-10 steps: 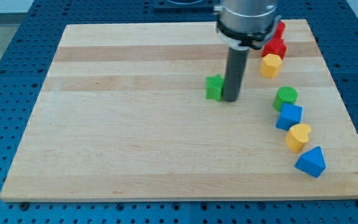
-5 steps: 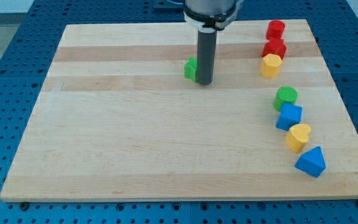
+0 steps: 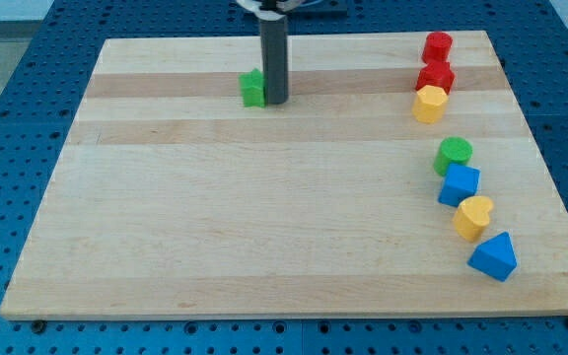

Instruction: Drag green star towards top left of the board

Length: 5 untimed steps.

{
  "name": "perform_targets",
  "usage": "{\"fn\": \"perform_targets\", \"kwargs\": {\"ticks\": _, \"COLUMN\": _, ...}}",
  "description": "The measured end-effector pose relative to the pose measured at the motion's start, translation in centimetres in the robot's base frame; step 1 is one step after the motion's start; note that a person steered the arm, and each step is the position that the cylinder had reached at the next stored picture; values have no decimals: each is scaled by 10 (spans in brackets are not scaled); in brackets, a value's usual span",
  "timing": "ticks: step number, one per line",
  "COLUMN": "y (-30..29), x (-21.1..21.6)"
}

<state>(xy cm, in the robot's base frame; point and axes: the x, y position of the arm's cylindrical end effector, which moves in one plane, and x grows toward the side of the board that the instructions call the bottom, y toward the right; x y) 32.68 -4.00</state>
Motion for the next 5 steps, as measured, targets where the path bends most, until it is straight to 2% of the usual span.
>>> {"fn": "perform_targets", "kwargs": {"ticks": 3, "y": -71, "x": 0}}
{"fn": "perform_targets", "kwargs": {"ticks": 5, "y": -71, "x": -17}}
